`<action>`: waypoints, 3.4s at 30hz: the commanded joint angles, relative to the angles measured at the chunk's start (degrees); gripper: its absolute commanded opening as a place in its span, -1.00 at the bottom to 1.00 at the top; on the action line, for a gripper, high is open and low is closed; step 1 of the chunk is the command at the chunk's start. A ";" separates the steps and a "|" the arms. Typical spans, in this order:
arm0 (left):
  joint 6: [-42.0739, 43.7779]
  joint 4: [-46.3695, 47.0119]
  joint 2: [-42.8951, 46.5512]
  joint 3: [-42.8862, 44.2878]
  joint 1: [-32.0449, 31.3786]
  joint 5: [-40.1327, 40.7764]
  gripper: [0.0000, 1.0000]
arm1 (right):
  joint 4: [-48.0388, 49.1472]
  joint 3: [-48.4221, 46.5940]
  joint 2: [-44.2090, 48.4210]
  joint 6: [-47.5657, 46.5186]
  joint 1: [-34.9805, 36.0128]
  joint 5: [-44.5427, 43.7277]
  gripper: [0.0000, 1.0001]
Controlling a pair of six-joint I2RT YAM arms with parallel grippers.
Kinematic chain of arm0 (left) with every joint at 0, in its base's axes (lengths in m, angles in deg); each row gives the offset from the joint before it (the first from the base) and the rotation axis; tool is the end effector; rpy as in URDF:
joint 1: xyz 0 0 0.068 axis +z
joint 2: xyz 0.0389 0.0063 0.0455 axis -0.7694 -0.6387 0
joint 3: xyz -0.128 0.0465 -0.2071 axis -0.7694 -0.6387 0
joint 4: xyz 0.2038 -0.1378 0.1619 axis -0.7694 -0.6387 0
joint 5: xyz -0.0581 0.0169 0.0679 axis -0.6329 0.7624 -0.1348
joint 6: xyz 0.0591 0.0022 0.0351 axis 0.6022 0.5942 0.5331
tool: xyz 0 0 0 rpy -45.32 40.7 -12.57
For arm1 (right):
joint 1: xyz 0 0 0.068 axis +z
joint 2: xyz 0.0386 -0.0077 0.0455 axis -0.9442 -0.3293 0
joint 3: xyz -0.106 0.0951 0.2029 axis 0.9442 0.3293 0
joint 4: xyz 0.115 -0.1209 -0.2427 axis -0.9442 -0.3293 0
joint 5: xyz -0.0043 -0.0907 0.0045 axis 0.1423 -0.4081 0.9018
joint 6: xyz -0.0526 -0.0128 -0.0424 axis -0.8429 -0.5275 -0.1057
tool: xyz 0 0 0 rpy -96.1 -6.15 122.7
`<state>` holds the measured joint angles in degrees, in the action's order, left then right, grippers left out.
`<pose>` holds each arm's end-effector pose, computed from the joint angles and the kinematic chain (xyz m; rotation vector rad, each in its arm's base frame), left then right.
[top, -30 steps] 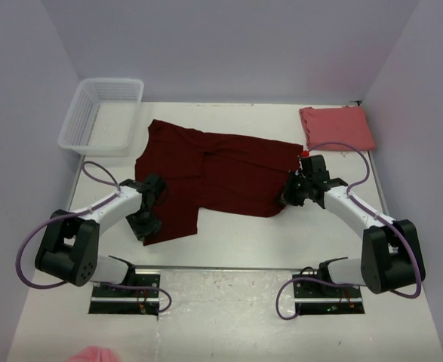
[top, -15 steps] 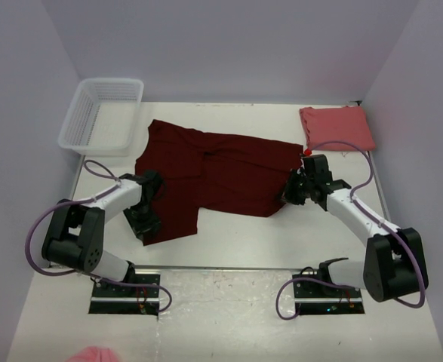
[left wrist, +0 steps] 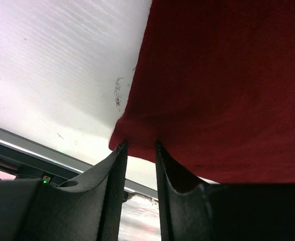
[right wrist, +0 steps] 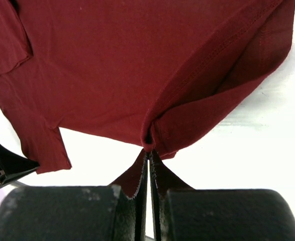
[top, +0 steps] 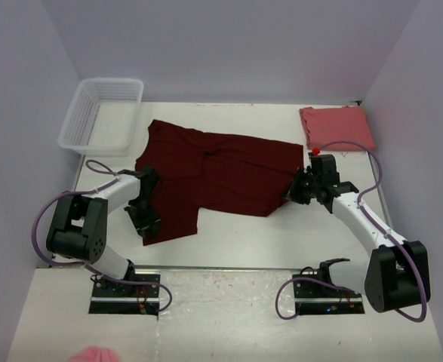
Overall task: Fold and stack the t-shirts
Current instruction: Grap the side of the flattened tshirt closest away from the robot with both arms
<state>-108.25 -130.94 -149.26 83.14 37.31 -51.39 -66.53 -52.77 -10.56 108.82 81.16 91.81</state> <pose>0.2332 -0.0477 0.0735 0.9200 -2.9024 -0.2654 0.2847 0.0677 0.1607 0.4675 2.4836 0.6973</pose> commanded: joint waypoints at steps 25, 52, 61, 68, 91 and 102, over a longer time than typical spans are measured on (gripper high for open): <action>-13.64 11.85 16.40 -7.26 2.80 3.16 -0.14 | 1.01 -0.58 -0.79 -1.26 -1.08 3.81 -1.00; -25.69 6.58 28.73 -12.46 -7.92 11.42 0.00 | 4.27 2.32 -0.88 -1.35 -0.99 6.88 -1.00; -28.07 2.88 27.23 -9.99 -10.30 13.62 -0.10 | 4.62 2.23 -1.23 -1.35 -0.99 7.24 -1.00; -24.64 7.00 16.09 -10.33 -10.21 11.43 -0.20 | 4.27 1.97 -0.79 -1.35 -0.99 7.33 -1.00; -16.46 14.84 4.00 0.65 -8.36 14.06 -1.00 | 3.83 1.79 -0.09 -1.96 -0.99 4.86 -1.00; -16.90 9.83 16.14 -1.02 -9.86 11.95 -1.00 | 0.49 0.48 1.67 -4.78 1.38 -2.43 -1.00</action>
<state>-123.53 -120.12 -136.12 82.27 28.08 -39.56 -64.52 -50.58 -10.76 106.00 81.56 93.36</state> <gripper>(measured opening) 0.005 0.004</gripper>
